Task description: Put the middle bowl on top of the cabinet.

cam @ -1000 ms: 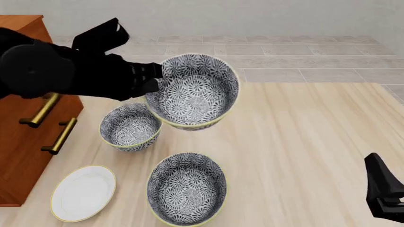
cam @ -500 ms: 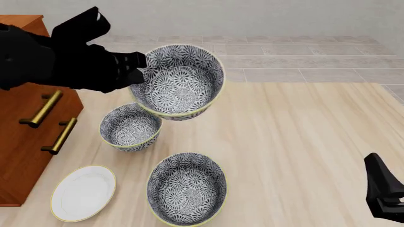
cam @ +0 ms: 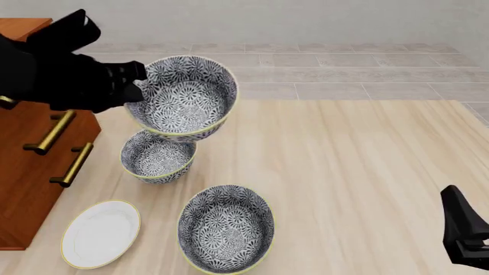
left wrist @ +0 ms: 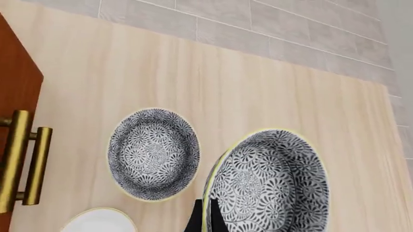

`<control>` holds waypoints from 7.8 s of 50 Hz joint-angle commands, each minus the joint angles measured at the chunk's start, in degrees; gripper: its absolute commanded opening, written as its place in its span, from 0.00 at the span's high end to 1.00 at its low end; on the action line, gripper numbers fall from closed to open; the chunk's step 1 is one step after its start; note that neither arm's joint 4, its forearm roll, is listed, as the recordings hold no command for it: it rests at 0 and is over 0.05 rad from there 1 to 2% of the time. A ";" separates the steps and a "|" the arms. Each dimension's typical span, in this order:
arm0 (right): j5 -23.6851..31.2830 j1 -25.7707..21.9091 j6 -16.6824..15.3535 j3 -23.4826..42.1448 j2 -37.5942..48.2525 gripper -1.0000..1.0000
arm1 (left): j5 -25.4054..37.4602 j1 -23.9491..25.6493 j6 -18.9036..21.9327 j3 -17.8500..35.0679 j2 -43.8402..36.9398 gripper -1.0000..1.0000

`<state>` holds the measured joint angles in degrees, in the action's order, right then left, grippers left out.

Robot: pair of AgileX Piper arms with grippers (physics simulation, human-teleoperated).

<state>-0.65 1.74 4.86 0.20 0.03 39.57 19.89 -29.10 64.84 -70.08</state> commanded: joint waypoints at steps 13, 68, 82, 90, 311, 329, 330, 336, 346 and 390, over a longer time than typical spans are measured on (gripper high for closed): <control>-0.21 0.02 -0.24 -0.17 -0.01 0.00 | 2.99 -0.07 -3.54 0.00 1.69 1.00; -0.08 0.04 -0.60 0.03 -0.01 0.00 | 13.96 -8.17 -4.88 14.03 1.07 1.00; -0.16 0.09 -0.57 -0.04 -0.01 0.00 | 16.53 -10.82 -4.21 17.94 0.67 1.00; -0.10 0.17 -0.54 0.06 0.00 0.00 | 17.53 -12.48 -4.04 19.50 0.68 1.00; 0.10 0.12 -1.32 -0.11 -0.01 0.00 | 30.06 -57.68 -11.01 36.53 -8.92 1.00; 0.30 0.04 -1.49 0.05 0.00 0.00 | 29.61 -59.34 -11.12 35.50 -9.19 1.00; 0.33 0.05 -1.48 0.09 -0.01 0.00 | 29.56 -59.26 -11.13 35.40 -9.16 1.00; 0.24 0.09 -1.42 0.02 -0.01 0.00 | 29.44 -59.16 -10.80 35.22 -9.17 1.00; 0.13 0.15 -1.29 -0.09 -0.01 0.00 | 29.31 -59.29 -10.48 35.22 -9.48 1.00; 0.08 0.19 -1.17 0.00 -0.01 0.00 | 26.88 -57.97 -12.62 33.97 -7.35 0.00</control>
<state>-0.56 1.93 3.70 0.19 0.02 67.05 -38.54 -41.18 99.21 -77.88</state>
